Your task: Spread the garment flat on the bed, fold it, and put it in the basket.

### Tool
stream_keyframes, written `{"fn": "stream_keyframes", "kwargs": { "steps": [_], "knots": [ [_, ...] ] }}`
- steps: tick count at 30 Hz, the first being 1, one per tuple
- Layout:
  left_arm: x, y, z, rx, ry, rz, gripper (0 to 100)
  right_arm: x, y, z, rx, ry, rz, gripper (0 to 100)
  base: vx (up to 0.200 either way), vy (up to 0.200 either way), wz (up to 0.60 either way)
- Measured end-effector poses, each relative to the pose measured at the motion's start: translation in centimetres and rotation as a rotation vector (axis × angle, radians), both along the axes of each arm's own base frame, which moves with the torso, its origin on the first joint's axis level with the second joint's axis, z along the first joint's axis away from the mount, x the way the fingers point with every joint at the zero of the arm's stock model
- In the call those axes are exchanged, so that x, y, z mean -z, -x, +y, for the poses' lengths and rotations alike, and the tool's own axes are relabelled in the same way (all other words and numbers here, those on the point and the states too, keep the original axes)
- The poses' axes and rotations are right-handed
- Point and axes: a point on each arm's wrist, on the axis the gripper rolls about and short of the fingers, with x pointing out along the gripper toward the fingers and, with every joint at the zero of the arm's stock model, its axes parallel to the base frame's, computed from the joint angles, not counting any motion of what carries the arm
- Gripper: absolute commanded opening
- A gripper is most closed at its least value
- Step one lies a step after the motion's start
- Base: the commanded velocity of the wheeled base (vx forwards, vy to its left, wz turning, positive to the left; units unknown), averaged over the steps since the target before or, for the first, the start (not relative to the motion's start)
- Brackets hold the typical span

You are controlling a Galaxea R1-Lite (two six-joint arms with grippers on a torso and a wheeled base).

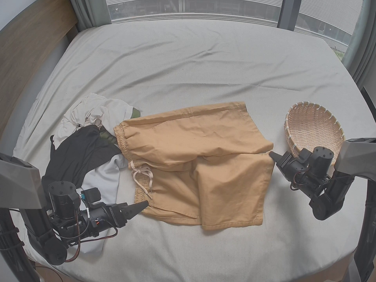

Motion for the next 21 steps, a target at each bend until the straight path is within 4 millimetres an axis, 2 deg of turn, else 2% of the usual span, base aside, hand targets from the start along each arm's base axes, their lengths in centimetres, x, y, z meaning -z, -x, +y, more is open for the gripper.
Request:
{"fn": "stream_keyframes", "kwargs": {
  "steps": [12, 13, 21],
  "knots": [
    [0.7, 0.3, 0.5, -0.016, -0.013, 0.042, 100, 1.1, -2.0, -0.7, 0.027, 0.054, -0.032, 0, 0.0, 0.0, 0.0],
    [0.8, 0.3, 0.6, -0.021, -0.014, 0.046, 100, 1.2, -2.0, -0.7, 0.028, 0.054, -0.033, 100, 0.0, 0.0, 0.0],
    [1.4, 0.5, 1.3, -0.048, -0.024, 0.081, 100, 0.9, -2.1, -0.6, 0.087, 0.081, -0.047, 100, 0.0, 0.0, 0.0]
  ]
}}
